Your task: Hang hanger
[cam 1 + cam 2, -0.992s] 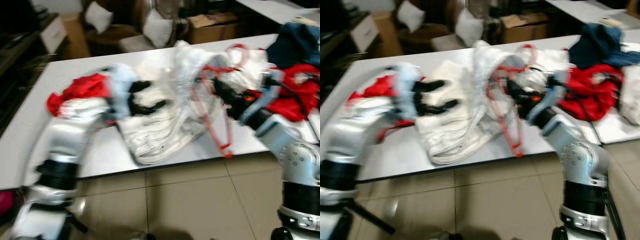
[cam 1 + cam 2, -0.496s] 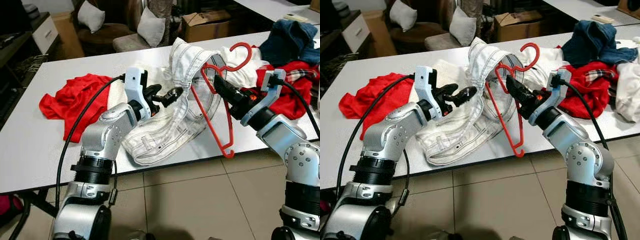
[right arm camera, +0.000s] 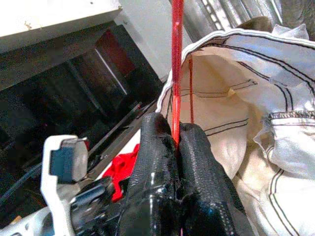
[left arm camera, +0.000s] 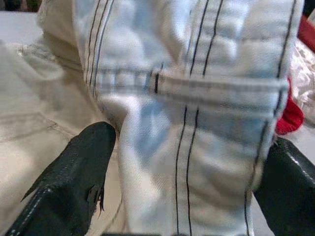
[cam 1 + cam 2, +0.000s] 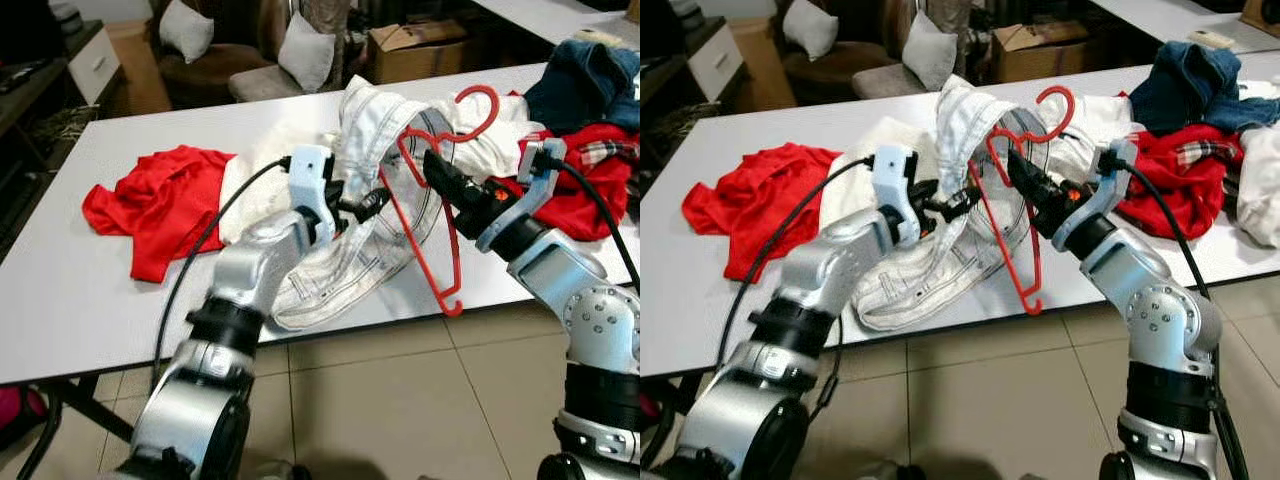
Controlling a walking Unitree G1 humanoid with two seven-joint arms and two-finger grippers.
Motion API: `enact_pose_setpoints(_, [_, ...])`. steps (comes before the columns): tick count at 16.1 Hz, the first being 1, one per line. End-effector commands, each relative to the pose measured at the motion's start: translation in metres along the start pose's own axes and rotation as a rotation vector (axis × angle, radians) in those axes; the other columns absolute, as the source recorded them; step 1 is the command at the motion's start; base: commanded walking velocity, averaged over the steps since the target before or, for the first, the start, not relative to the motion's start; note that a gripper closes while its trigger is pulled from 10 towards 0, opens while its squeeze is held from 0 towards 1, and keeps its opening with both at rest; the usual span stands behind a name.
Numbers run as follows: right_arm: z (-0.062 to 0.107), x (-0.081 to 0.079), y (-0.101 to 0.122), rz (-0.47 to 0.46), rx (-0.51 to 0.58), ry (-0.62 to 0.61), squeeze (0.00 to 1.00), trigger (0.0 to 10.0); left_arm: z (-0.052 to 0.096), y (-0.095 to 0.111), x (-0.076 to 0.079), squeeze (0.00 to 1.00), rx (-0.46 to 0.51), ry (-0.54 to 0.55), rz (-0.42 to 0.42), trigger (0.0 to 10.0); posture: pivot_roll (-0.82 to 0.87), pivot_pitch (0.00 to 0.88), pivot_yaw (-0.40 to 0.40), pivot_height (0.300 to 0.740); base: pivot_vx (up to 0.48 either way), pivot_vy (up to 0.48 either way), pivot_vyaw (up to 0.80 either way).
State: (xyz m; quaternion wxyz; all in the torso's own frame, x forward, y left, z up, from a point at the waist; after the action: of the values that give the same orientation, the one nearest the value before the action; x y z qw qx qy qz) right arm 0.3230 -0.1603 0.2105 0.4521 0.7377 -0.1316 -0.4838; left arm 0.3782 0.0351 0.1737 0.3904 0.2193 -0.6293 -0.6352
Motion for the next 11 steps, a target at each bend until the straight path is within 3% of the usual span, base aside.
enact_pose_setpoints(1, [-0.003, -0.013, 0.006, 0.016, 0.017, 0.048, 0.0, 10.0, -0.002, 0.006, -0.002, 0.0, 0.014, 0.019, -0.025, 10.0, -0.18, 0.0, 0.121, 0.74, 0.0, 0.0, 0.0])
enact_pose_setpoints(2, [-0.003, -0.013, 0.006, 0.016, 0.021, 0.049, 0.0, 10.0, -0.005, 0.005, 0.0, 0.0, 0.012, 0.02, -0.054, 10.0, -0.18, 0.0, 0.123, 0.74, 0.0, 0.0, 0.0])
enact_pose_setpoints(3, [-0.003, -0.014, 0.006, 0.014, 0.022, 0.05, 0.0, 10.0, -0.007, 0.002, -0.001, 0.0, 0.002, 0.035, -0.103, 8.5, -0.18, 0.0, 0.124, 0.74, 0.0, 0.0, 0.0])
enact_pose_setpoints(4, [-0.003, -0.015, 0.006, 0.013, 0.023, 0.051, 0.0, 10.0, -0.008, -0.002, -0.007, 0.0, -0.019, 0.082, -0.161, 1.3, -0.19, 0.0, 0.127, 0.74, 0.0, 0.0, 0.0])
enact_pose_setpoints(5, [-0.003, -0.015, 0.006, 0.013, 0.025, 0.051, 0.0, 10.0, -0.008, -0.003, -0.012, 0.0, -0.032, 0.117, -0.192, 0.0, -0.19, 0.0, 0.129, 0.74, 0.0, 0.0, 0.0])
enact_pose_setpoints(8, [-0.001, -0.014, 0.008, 0.012, 0.035, 0.047, 0.0, 10.0, -0.004, -0.003, -0.031, 0.0, -0.073, 0.227, -0.332, 0.0, -0.18, 0.0, 0.129, 0.74, 0.0, 0.0, 0.0])
enact_pose_setpoints(11, [0.0, -0.013, 0.009, 0.014, 0.036, 0.042, 0.0, 10.0, -0.001, -0.002, -0.039, 0.0, -0.068, 0.242, -0.328, 0.0, -0.18, 0.0, 0.128, 0.74, 0.0, 0.0, 0.0])
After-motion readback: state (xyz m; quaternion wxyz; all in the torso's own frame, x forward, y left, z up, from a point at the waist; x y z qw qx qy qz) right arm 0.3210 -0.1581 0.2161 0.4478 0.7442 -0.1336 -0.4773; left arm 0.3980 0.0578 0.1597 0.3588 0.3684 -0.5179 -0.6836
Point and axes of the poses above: a point about 5 cm out from each wrist's last joint towards the gripper, its own z axis pointing back from the gripper into the wrist, its own y axis along the axis of the wrist's last joint, x = y × z, the point moved 2 cm from there along -z, pointing out of the wrist towards the gripper, and after that the axes turned 4 degrees about -z, right-handed, at the moved point
